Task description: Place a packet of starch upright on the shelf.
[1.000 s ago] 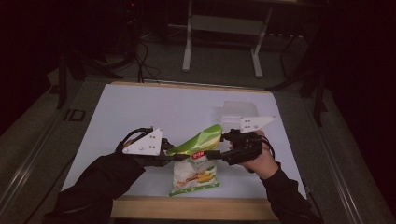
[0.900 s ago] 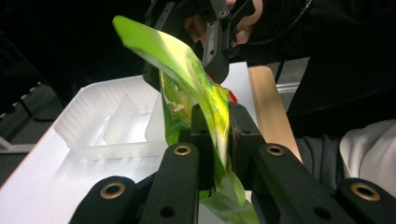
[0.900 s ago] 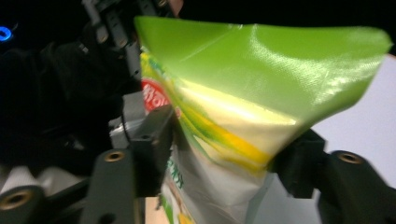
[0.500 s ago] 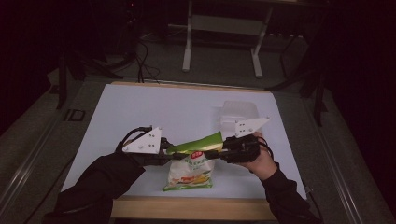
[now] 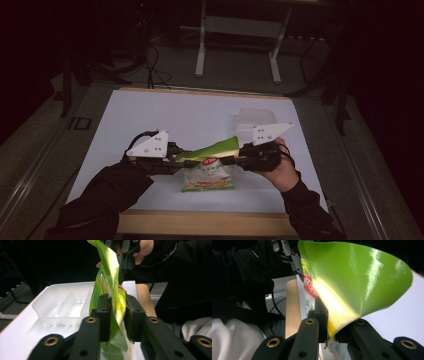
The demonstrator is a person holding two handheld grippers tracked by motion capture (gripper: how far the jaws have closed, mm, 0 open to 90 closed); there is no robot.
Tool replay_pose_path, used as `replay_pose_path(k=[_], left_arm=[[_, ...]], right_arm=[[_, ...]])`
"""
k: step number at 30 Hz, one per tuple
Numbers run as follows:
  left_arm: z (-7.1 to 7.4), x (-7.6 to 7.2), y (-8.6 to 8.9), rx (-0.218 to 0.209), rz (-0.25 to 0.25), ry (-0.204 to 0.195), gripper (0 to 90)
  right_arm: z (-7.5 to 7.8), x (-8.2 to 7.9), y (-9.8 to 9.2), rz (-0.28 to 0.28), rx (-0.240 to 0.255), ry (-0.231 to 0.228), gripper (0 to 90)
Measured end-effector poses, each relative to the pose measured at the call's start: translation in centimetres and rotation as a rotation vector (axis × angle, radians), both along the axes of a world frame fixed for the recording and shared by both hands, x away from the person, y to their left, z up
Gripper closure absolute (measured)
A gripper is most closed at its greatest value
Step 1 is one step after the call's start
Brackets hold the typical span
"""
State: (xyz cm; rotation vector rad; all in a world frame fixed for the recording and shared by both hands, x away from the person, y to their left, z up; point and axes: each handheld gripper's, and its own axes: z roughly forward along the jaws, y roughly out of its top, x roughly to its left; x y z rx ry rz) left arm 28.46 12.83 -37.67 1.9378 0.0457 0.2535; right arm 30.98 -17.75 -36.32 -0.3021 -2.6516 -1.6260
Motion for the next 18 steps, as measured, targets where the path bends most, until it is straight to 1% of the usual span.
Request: replay_pose_path(k=[2,3,4,5,6,7,9,10,11,12,13,14,15,16,17,18], left_arm=[[0.1,0.0,0.1,-0.021,0.011,-0.003,69.7],[0.1,0.0,0.2,-0.031,0.009,0.0,65.7],[0.2,0.0,0.3,-0.045,0.018,-0.002,60.8],[0.2,0.0,0.4,-0.049,0.032,-0.009,56.9],[0.3,0.0,0.6,-0.061,0.042,-0.009,56.0],[0.3,0.1,0.7,-0.065,0.057,-0.001,52.0],[0.1,0.2,1.0,-0.08,0.09,0.012,43.1],[-0.1,0.2,1.2,-0.1,0.091,0.016,38.4],[-0.3,0.3,1.5,-0.121,0.1,0.019,36.5],[-0.5,0.4,1.6,-0.139,0.113,0.03,34.9],[-0.7,0.6,1.8,-0.155,0.129,0.057,30.4],[-0.8,0.7,1.9,-0.158,0.136,0.071,25.9],[-1.0,0.8,1.9,-0.17,0.15,0.08,24.0],[-1.1,0.9,2.0,-0.181,0.169,0.08,19.4],[-1.2,0.9,2.0,-0.178,0.18,0.082,15.0],[-1.3,0.9,2.1,-0.172,0.193,0.069,14.6]], right_arm=[[0.4,0.0,0.0,0.0,-0.007,-0.008,83.4],[0.6,0.0,-0.1,-0.006,-0.006,-0.007,83.4],[0.7,0.0,-0.2,-0.006,-0.002,-0.005,83.5],[0.8,0.0,-0.3,-0.006,-0.002,-0.007,83.5],[1.0,0.1,-0.4,-0.011,0.003,-0.008,83.5],[1.1,0.1,-0.5,-0.011,0.006,-0.014,83.5],[1.4,0.1,-1.0,-0.018,0.029,-0.012,83.5],[1.6,0.2,-1.3,-0.02,0.039,-0.018,83.5],[1.8,0.2,-1.6,-0.026,0.05,-0.02,83.5],[2.1,0.2,-2.0,-0.031,0.059,-0.026,83.4],[2.4,0.2,-2.3,-0.036,0.069,-0.036,83.5],[2.9,0.2,-2.7,-0.044,0.077,-0.046,83.5],[3.1,0.1,-2.9,-0.049,0.079,-0.052,83.5],[3.5,0.2,-3.3,-0.055,0.084,-0.062,83.4],[4.0,0.3,-3.7,-0.064,0.085,-0.072,83.4],[4.2,0.3,-4.0,-0.073,0.086,-0.077,83.4]])
